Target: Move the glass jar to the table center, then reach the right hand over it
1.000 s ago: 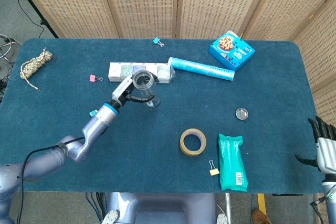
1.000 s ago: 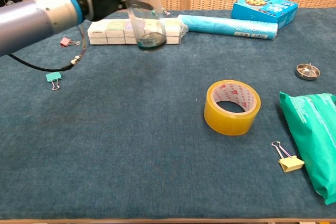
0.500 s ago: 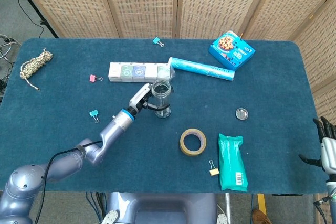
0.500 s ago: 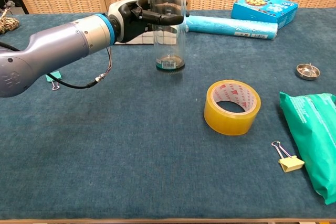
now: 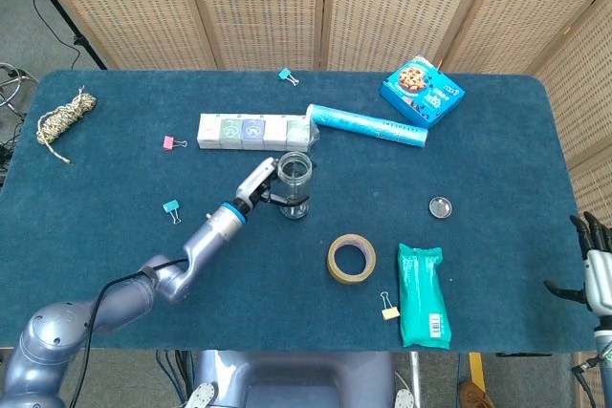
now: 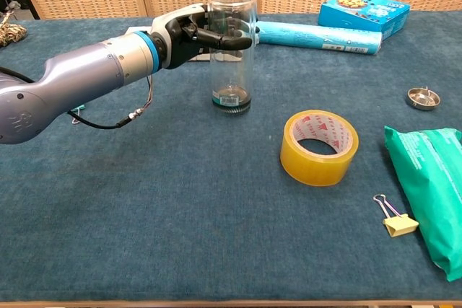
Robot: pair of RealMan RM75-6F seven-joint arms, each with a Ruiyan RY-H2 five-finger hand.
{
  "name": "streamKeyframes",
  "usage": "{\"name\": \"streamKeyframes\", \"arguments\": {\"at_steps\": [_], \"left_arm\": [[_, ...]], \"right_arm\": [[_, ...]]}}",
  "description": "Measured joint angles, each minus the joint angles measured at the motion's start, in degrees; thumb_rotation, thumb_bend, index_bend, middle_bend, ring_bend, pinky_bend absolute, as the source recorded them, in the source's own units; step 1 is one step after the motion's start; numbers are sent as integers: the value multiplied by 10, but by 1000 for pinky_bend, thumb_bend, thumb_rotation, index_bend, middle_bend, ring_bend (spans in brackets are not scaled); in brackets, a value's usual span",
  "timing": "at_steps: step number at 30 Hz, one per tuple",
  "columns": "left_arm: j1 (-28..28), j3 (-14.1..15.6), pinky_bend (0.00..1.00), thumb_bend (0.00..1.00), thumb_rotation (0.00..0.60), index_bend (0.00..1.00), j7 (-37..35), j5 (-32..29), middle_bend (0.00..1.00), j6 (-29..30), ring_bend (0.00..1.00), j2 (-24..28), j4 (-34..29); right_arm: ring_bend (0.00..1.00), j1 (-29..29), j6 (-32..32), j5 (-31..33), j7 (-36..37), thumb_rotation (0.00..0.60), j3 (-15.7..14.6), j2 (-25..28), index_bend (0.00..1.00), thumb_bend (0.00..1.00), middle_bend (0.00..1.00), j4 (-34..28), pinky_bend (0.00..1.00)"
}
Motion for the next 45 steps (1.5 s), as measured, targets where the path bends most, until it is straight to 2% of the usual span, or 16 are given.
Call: {"name": "streamKeyframes", "arguments": {"at_steps": [2, 5, 8, 11, 21, 30, 37, 45], "left_arm": [[1, 5, 113, 330, 600, 362, -4, 5, 73, -1, 0, 2, -1], [4, 12, 55, 321, 600, 225, -7, 10, 0, 6, 0, 2, -1], [9, 20, 34, 306, 600, 111, -14, 18, 0, 19, 0, 2, 0], [15, 26, 26, 302, 600, 65, -24, 25, 0, 32, 0, 1, 1], [38, 41, 2, 293, 600, 4, -43, 42, 0, 82, 0, 14, -9], [74, 52, 0, 290, 600, 0, -33, 53, 0, 147, 0, 45, -45], [116, 57, 0, 288, 600, 0, -10, 61, 0, 218, 0, 110, -108], [160, 59, 0, 277, 600, 0, 39, 60, 0, 262, 0, 194, -165]], "right_arm": [[0, 0, 0, 0, 0, 600, 0, 0, 0, 0, 0, 0, 0], [0, -1, 3, -1, 1, 600, 1, 1, 0, 0, 0, -3, 0], [0, -1, 6, -3, 2, 600, 1, 3, 0, 0, 0, -5, 0], [0, -2, 8, -4, 2, 600, 2, 4, 0, 0, 0, -7, 0], [0, -2, 11, -7, -1, 600, 1, 5, 0, 0, 0, -13, 0], [0, -1, 10, -9, -8, 600, -2, 4, 0, 0, 0, -18, 0], [0, 0, 14, -16, -18, 600, -4, 3, 0, 0, 0, -26, 0], [0, 1, 18, -24, -34, 600, -9, 0, 0, 0, 0, -33, 0]]}}
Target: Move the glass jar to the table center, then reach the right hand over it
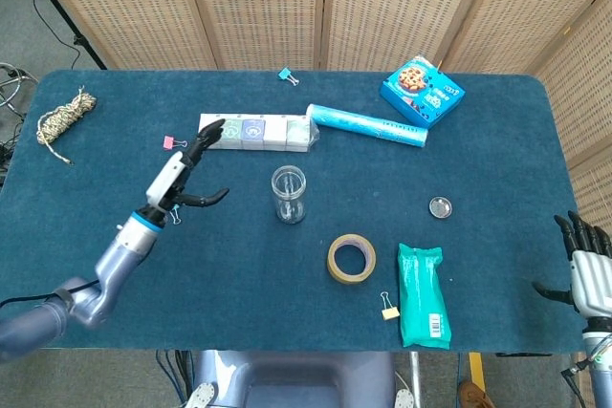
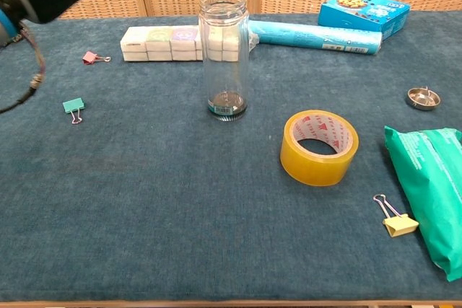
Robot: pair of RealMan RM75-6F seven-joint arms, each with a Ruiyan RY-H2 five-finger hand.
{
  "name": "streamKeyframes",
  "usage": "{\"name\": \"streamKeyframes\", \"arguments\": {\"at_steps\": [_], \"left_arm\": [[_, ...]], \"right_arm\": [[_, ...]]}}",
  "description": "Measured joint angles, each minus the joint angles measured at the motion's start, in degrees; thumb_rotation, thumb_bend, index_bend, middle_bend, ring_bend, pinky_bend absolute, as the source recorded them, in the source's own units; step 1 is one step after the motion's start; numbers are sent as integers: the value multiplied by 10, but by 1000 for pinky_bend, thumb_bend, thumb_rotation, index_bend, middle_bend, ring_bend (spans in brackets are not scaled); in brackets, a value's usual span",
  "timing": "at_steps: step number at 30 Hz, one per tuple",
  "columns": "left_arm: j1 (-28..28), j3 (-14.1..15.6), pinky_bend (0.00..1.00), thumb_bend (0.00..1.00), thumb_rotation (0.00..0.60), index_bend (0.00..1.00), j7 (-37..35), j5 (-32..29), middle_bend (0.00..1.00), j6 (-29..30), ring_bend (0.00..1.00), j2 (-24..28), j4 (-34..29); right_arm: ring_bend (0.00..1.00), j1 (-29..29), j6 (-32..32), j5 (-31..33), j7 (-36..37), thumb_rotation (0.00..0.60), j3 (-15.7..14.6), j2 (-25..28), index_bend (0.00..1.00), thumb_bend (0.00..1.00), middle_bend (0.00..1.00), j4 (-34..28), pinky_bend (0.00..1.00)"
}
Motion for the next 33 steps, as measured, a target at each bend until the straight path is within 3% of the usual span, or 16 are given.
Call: {"name": "streamKeyframes", "arguments": {"at_steps": [3, 9, 16, 19, 25, 33], "left_arm": [[17, 6, 0, 277, 600, 0, 52, -1, 0, 8, 0, 29, -12], [71, 29, 0, 277, 600, 0, 209, -21, 0, 12, 0, 143, -82], [160, 55, 0, 277, 600, 0, 433, -101, 0, 20, 0, 270, -236], [202, 64, 0, 277, 600, 0, 501, -141, 0, 27, 0, 309, -300], [241, 65, 0, 277, 600, 0, 573, -164, 0, 53, 0, 338, -354], [266, 57, 0, 277, 600, 0, 555, -129, 0, 69, 0, 349, -363]], "right_arm": [[0, 2, -5, -1, -7, 600, -3, -1, 0, 0, 0, -2, 0], [0, 13, -13, -1, -16, 600, 0, -5, 0, 0, 0, 1, 0], [0, 44, -41, -27, -22, 600, 1, 3, 2, 0, 0, 3, 0], [0, 65, -68, -45, -3, 600, 1, 8, 58, 0, 0, 8, 0], [0, 121, -121, -87, 27, 600, 0, -5, 186, 23, 0, 46, 0], [0, 184, -171, -112, 48, 600, 2, -60, 277, 214, 0, 131, 0]]}}
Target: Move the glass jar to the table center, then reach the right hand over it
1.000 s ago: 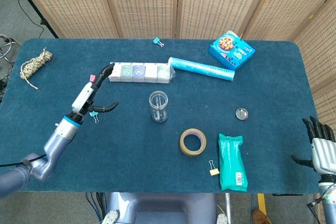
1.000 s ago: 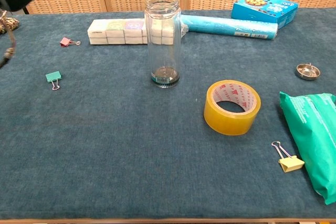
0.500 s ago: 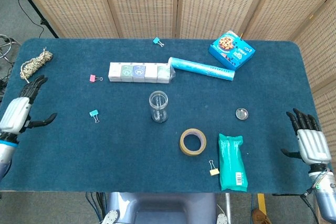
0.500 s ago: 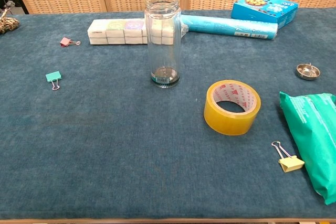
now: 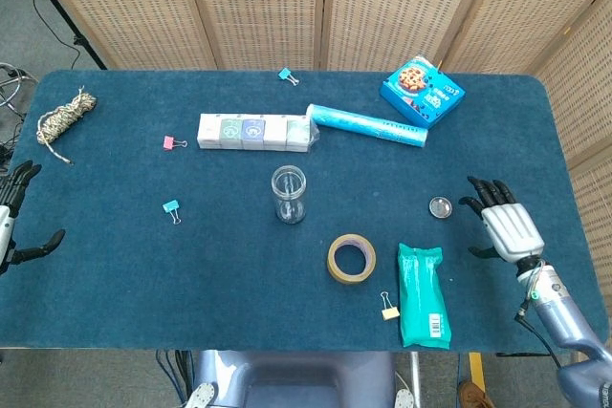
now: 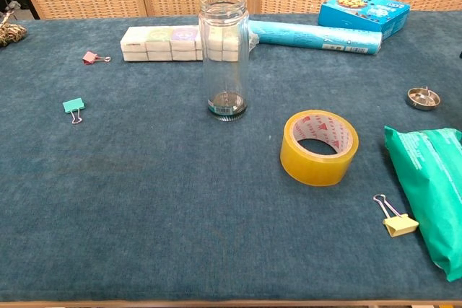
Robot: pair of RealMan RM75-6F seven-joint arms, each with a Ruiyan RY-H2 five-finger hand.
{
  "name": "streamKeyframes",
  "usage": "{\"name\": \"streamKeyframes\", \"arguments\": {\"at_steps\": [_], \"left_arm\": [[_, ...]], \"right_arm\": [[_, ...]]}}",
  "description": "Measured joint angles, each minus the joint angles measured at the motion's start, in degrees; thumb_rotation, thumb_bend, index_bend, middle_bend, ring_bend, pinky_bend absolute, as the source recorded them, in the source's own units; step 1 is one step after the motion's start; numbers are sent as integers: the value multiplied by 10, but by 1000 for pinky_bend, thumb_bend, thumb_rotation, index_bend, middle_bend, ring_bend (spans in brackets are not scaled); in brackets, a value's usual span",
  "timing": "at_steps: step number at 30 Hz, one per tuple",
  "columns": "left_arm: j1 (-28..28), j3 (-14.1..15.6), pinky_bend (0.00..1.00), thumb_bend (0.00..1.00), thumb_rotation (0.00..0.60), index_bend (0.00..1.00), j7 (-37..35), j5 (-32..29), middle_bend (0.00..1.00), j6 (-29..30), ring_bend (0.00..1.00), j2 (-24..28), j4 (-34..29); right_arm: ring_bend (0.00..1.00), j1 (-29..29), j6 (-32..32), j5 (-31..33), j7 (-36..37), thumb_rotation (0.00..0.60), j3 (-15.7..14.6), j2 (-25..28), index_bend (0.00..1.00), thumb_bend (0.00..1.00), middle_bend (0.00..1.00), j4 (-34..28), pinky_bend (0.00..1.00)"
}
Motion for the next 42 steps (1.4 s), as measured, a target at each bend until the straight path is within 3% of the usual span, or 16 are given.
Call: {"name": "streamKeyframes", "arguments": {"at_steps": [6, 18, 33, 42], "left_arm": [[10, -7, 0, 277, 600, 0, -14, 20, 0, 1, 0, 2, 4], [20, -15, 0, 277, 600, 0, -21, 36, 0, -9, 0, 2, 5], [26, -25, 0, 277, 600, 0, -28, 50, 0, -19, 0, 1, 10], [27, -29, 0, 277, 600, 0, -29, 51, 0, -27, 0, 0, 13]], "right_arm": [[0, 38, -9, -25, 8, 600, -2, -48, 327, 244, 0, 75, 0], [0, 90, -21, -61, 32, 600, -25, -115, 324, 248, 0, 215, 0], [0, 116, 30, -117, 61, 600, -71, -189, 299, 253, 0, 375, 0], [0, 125, 31, -120, 95, 600, -87, -230, 351, 260, 0, 447, 0]]}}
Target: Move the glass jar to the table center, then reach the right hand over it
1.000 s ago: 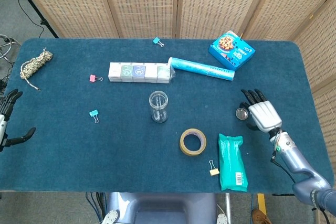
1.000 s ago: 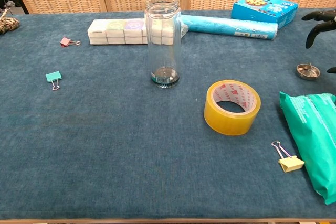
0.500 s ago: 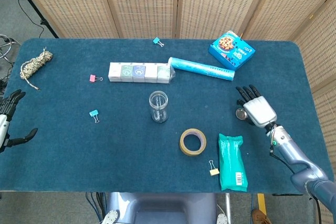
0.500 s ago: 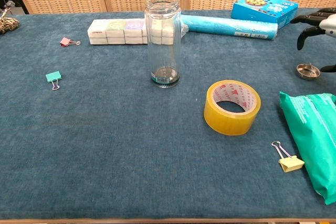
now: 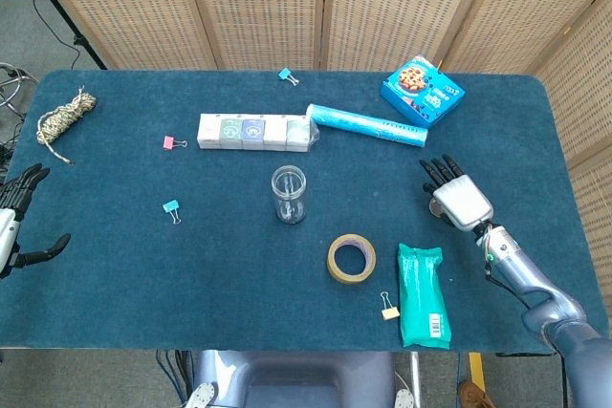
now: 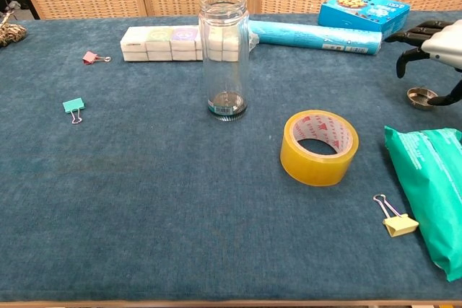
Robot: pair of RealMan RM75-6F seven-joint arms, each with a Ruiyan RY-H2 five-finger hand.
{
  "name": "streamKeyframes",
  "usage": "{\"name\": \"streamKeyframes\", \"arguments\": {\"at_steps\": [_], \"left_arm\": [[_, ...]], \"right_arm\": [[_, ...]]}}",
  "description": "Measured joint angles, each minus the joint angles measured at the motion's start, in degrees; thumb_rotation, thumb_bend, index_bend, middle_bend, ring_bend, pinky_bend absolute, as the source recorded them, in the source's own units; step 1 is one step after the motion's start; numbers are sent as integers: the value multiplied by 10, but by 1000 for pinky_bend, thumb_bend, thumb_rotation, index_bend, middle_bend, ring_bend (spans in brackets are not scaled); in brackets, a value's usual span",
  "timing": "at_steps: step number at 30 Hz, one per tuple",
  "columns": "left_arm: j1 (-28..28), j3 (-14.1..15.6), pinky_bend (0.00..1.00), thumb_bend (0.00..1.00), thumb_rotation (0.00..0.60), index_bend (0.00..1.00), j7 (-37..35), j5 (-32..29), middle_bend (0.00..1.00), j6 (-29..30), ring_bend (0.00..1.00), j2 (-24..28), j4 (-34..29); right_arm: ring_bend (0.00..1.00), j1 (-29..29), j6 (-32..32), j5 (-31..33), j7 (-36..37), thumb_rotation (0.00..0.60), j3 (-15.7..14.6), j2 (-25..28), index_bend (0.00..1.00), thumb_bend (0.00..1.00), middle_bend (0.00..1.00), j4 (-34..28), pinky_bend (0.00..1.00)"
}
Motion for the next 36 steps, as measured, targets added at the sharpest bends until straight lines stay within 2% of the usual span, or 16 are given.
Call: {"name": "streamKeyframes", "arguments": {"at_steps": [12, 36], "left_arm": [[0, -2, 0, 277, 600, 0, -2, 7, 0, -10, 0, 0, 0], [0, -6, 0, 278, 600, 0, -9, 11, 0, -19, 0, 3, 2]], "right_arm": [[0, 4, 6, 0, 21, 600, -17, -16, 417, 308, 0, 48, 0], [0, 5, 3, 10, 41, 600, -27, -18, 489, 399, 0, 43, 0]]}}
